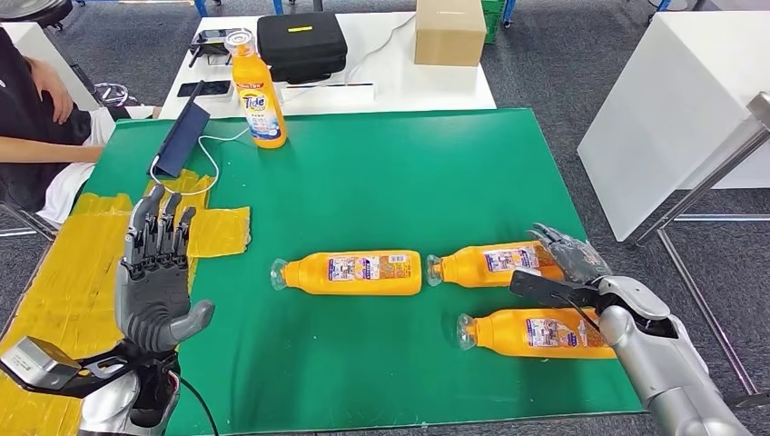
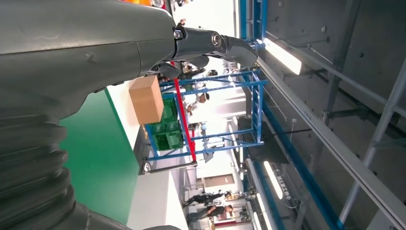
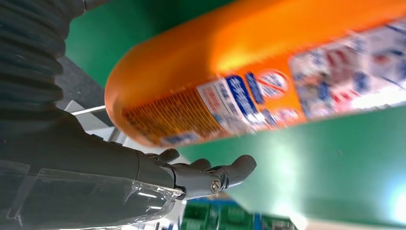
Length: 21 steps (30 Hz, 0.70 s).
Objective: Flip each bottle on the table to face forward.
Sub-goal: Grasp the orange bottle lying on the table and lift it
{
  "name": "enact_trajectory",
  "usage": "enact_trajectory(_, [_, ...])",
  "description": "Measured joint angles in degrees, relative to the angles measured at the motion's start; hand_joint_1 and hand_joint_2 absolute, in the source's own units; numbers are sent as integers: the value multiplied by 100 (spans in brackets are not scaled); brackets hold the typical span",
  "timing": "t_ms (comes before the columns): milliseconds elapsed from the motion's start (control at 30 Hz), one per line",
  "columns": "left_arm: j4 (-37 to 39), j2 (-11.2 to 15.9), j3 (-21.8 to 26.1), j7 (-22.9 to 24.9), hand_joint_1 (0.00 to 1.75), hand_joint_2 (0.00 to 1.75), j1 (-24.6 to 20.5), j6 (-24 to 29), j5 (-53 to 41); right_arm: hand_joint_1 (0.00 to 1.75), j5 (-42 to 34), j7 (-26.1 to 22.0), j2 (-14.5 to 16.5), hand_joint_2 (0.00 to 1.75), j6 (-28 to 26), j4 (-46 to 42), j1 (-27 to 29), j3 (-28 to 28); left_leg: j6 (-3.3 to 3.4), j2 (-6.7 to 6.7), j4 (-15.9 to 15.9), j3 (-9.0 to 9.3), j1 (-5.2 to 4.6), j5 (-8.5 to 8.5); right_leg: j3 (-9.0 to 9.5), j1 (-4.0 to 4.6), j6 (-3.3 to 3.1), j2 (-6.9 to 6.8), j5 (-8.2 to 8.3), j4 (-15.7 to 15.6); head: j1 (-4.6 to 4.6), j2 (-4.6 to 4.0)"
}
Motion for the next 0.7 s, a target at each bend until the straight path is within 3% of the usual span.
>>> enact_trajectory(233, [145, 0, -71, -11, 0, 175, -166, -9, 87, 4, 18, 35, 9, 175, 46, 934, -631, 510, 0, 1, 0, 1, 1, 0, 0, 1, 0, 0, 0, 0, -1, 0])
enact_trajectory(267, [161, 0, -92, -3, 0, 175, -188, -6, 89, 23, 61, 87, 38, 175, 20, 1081, -721, 588, 0, 1, 0, 1, 1, 0, 0, 2, 0, 0, 0, 0, -1, 0])
enact_trajectory(367, [203, -1, -150, 31, 0, 175, -238, 16, 92, 125, 167, 223, 144, 175, -134, 1464, -932, 784, 0, 3, 0, 2, 1, 0, 0, 3, 0, 1, 0, 1, 0, 1])
enact_trajectory(400, [215, -1, -166, 44, 0, 175, -251, 26, 93, 145, 197, 258, 186, 175, -236, 1567, -980, 829, 0, 4, 0, 3, 2, 0, 0, 3, 0, 1, 0, 1, 1, 1])
enact_trajectory(533, [242, -4, -204, 82, 0, 175, -278, 52, 101, 158, 308, 358, 379, 175, -739, 1906, -1088, 932, 0, 9, 0, 6, 3, 0, 1, 5, 0, 2, 0, 1, 1, 1])
enact_trajectory(700, [263, -7, -219, 100, 0, 175, -279, 54, 103, 175, 335, 388, 537, 175, -992, 2133, -1163, 977, 0, 8, 0, 14, 3, 0, 10, 4, 0, 2, 0, 1, 1, 0])
